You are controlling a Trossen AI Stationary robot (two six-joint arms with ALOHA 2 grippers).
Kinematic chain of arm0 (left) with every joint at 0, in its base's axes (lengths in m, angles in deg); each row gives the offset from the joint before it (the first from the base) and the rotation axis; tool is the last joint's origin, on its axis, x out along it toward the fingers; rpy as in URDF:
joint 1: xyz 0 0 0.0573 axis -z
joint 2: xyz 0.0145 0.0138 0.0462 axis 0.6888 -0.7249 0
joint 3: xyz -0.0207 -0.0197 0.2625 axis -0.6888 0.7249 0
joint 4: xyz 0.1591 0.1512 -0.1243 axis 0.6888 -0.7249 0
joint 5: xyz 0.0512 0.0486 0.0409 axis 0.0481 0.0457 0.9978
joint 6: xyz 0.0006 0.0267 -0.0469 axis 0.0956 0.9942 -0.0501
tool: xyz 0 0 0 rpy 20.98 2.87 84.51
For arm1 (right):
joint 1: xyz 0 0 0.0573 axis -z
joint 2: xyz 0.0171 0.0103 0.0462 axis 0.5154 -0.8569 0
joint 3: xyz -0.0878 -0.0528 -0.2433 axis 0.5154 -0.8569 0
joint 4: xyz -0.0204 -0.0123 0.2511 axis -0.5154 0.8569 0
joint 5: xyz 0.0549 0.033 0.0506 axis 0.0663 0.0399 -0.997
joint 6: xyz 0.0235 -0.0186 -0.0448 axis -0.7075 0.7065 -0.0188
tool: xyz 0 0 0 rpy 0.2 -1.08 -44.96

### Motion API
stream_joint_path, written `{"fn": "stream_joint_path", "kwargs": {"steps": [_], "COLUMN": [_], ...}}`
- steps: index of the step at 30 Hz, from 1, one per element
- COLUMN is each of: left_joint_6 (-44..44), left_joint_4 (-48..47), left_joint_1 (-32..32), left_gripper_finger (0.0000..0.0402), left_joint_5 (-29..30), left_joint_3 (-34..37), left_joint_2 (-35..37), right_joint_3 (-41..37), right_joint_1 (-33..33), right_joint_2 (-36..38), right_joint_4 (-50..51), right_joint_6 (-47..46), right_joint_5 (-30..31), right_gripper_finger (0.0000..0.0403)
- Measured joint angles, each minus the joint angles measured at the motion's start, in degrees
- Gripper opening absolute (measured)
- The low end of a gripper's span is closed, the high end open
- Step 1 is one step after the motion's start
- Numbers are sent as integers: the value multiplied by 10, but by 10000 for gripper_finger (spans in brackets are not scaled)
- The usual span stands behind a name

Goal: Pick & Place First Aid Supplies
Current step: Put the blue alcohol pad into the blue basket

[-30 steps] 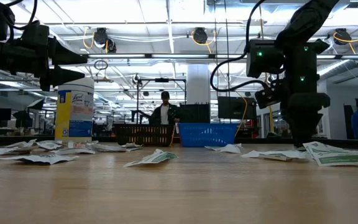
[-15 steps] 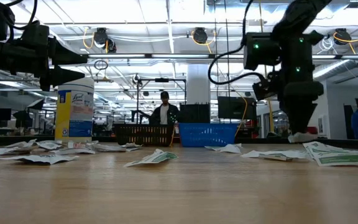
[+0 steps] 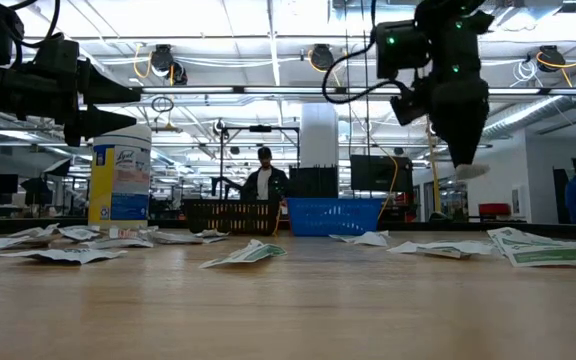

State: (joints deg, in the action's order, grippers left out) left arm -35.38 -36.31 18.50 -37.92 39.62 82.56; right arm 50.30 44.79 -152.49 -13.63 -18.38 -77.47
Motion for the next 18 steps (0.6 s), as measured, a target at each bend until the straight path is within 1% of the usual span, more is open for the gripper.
{"fn": "stream_joint_path", "kwargs": {"steps": [6, 18], "left_joint_6": [0, 0], "left_joint_4": [0, 0], "left_joint_1": [0, 0], "left_gripper_finger": [306, 306], "left_joint_5": [0, 0], "left_joint_3": [0, 0], "left_joint_2": [0, 0], "right_joint_3": [95, 304], "right_joint_1": [25, 77], "right_joint_2": [-60, -230], "right_joint_4": [31, 88], "right_joint_6": [3, 39], "right_joint_5": [0, 0], "right_gripper_finger": [0, 0]}}
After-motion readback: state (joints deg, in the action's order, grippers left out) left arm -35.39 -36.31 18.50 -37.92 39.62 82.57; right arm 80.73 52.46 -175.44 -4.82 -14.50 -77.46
